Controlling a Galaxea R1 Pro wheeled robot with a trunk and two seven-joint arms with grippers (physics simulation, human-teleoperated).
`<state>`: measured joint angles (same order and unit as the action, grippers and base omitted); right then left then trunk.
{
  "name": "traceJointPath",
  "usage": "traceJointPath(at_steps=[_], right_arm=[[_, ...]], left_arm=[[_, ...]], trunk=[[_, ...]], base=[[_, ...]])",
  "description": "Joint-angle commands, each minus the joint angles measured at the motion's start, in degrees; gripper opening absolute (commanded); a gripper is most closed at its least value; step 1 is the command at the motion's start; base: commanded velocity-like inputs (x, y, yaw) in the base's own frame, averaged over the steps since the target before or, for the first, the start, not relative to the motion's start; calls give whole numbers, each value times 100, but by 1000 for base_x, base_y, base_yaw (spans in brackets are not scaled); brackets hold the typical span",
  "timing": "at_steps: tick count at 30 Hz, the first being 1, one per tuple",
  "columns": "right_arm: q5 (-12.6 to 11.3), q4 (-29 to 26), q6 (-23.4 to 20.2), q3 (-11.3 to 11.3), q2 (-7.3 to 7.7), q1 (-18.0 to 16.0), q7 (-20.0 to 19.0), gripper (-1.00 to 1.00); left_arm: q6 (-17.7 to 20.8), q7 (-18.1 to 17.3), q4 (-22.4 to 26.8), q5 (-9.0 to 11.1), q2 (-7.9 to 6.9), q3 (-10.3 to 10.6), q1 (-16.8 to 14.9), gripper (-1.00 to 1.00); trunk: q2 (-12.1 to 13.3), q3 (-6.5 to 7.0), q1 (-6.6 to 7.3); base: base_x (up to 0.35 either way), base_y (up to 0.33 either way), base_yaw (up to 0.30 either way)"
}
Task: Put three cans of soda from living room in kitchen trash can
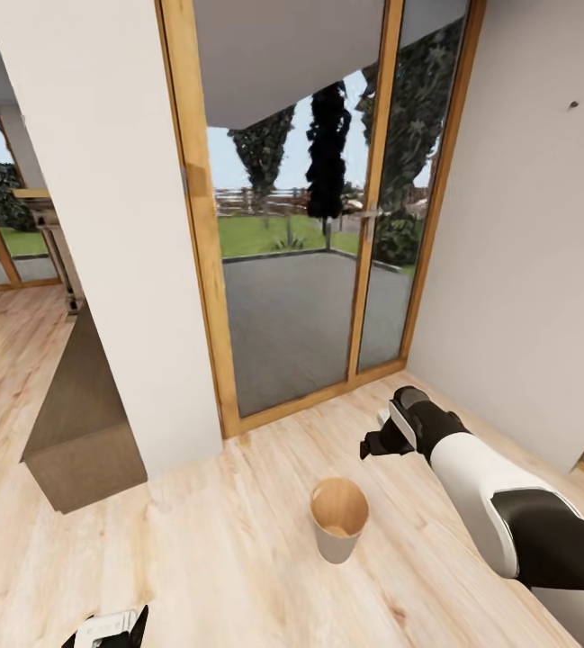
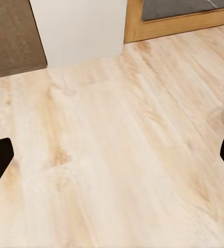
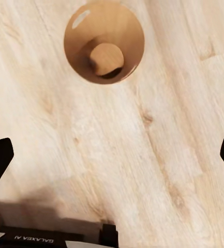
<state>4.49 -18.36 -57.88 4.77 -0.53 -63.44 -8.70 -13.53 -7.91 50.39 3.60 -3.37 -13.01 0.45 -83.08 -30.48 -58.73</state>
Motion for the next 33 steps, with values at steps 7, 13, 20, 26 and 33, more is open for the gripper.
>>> traceJointPath(at_steps=[7,13,20,26,33], right_arm=[[6,-11,20,6,9,11,0,100],[8,-17,29,13,13,20,0,100],[2,-24,32,8,27,22,-12,100],[1,-26,36,13,20,24,-16,100],[0,-27,39,15,18,25,-17,100]], left_arm=[[6,-3,0,0,-2,-3,0,100],[8,-1,-2,0,6,-12,-1,100],[10,7,-3,4,18,-21,3,100],[43,8,-2,8,18,-25,-8,100],[65,2,-3,2,19,-21,-23,100]], trunk=[[0,0,0],[0,0,0],[0,0,0],[-241,-108,-132],[-521,-233,-286]], base=[[291,25,0],[123,4,0],[20,1,0],[2,0,0],[0,0,0]])
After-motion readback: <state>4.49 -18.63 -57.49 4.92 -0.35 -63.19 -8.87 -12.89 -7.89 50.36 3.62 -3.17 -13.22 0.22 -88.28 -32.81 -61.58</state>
